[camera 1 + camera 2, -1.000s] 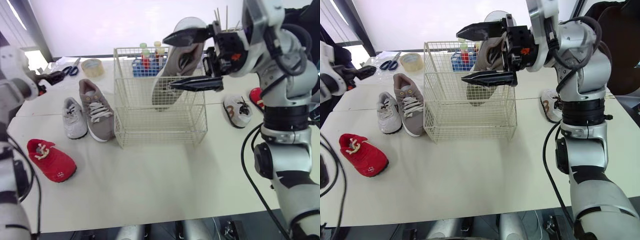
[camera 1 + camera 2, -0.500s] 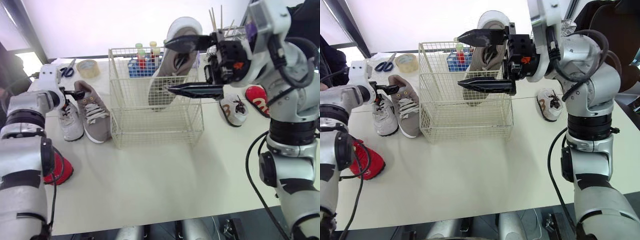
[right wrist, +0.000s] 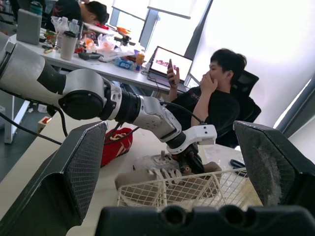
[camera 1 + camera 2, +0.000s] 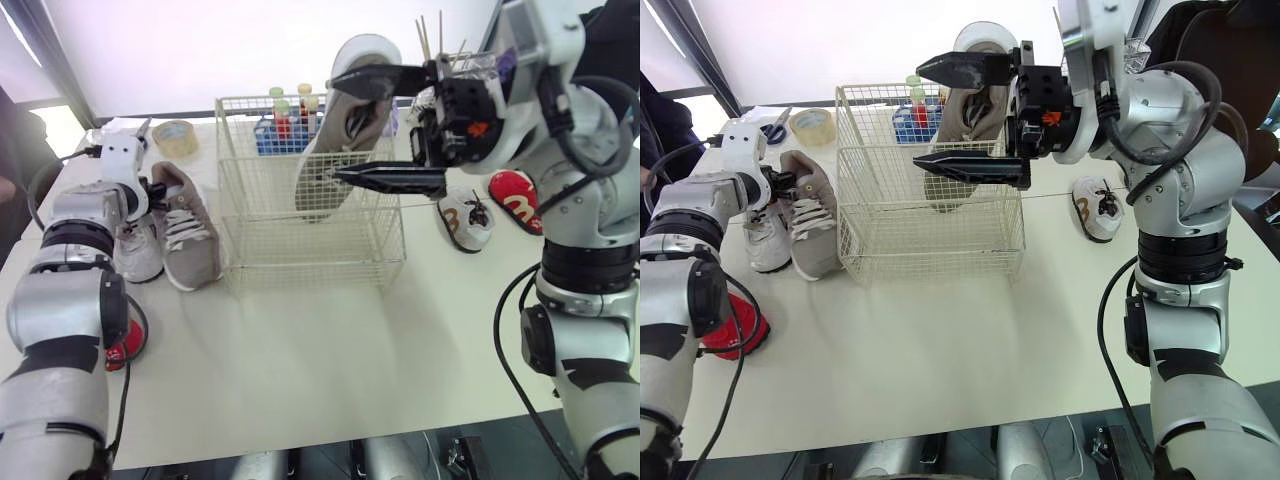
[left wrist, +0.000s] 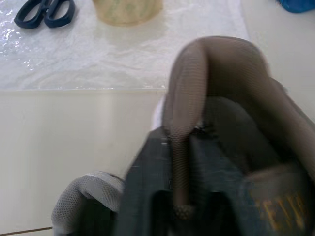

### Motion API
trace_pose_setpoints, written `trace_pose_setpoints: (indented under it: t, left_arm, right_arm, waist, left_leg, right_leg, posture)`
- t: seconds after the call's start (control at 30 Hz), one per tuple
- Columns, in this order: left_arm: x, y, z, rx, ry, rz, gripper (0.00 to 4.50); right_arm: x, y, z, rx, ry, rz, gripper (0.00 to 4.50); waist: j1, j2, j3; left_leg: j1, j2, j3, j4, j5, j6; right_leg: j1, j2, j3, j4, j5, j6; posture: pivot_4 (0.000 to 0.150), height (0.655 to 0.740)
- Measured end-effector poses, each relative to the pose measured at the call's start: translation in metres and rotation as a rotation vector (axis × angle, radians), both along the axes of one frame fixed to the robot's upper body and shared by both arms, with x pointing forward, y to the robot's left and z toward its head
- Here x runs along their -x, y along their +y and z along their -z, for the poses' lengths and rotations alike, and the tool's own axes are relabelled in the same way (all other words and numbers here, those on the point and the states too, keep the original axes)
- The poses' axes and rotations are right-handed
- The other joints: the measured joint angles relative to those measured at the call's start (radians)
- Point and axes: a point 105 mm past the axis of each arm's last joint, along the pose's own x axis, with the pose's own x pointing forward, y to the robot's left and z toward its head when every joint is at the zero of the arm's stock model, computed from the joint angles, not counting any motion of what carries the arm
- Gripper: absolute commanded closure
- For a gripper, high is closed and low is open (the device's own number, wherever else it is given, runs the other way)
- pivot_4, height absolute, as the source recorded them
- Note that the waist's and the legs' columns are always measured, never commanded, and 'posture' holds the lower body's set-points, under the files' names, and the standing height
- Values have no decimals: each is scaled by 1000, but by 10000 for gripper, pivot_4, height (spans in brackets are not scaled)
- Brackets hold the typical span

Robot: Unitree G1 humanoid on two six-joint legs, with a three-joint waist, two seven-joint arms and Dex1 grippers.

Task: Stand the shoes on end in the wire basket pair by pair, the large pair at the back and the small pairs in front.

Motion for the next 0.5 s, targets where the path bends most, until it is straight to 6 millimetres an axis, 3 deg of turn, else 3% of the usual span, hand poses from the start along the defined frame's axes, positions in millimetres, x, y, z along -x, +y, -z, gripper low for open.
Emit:
trace_pose_setpoints:
  t: [0.2,0.27,0.33,0.43,0.5]
  left_arm:
    - [-2,4,-6,77,-46,-66,44565]
    - [-4,4,-20,101,-112,-83,44565]
    - [-8,5,-51,103,-234,-86,44565]
    - [-6,2,-128,110,-503,-71,44565]
    - [2,-2,-174,101,-670,-55,44565]
  right_arm:
    - [-2,0,1,6,2,13,0]
    - [-2,0,1,8,1,20,0]
    - [-3,-1,1,7,1,28,0]
    - [-4,0,1,3,5,36,0]
    - [-5,0,0,0,9,42,0]
  waist:
    - [1,0,0]
    - [1,-4,3]
    - [1,-11,5]
    - [1,-14,4]
    - [1,-14,4]
  left_leg:
    - [0,0,0,0,0,0]
    - [-1,0,0,0,0,0]
    - [-4,0,0,1,3,-5]
    - [-20,0,-2,9,3,-6]
    - [-21,-1,-1,11,3,-5]
  right_leg:
    - [0,0,0,0,0,0]
    - [-1,0,0,0,0,0]
    - [-4,0,0,1,0,0]
    - [-15,0,-2,2,0,0]
    - [-15,-1,-1,2,2,3]
  posture:
    - [1500,7400]
    - [1500,7400]
    - [1500,7400]
    - [1500,7400]
    - [1500,7400]
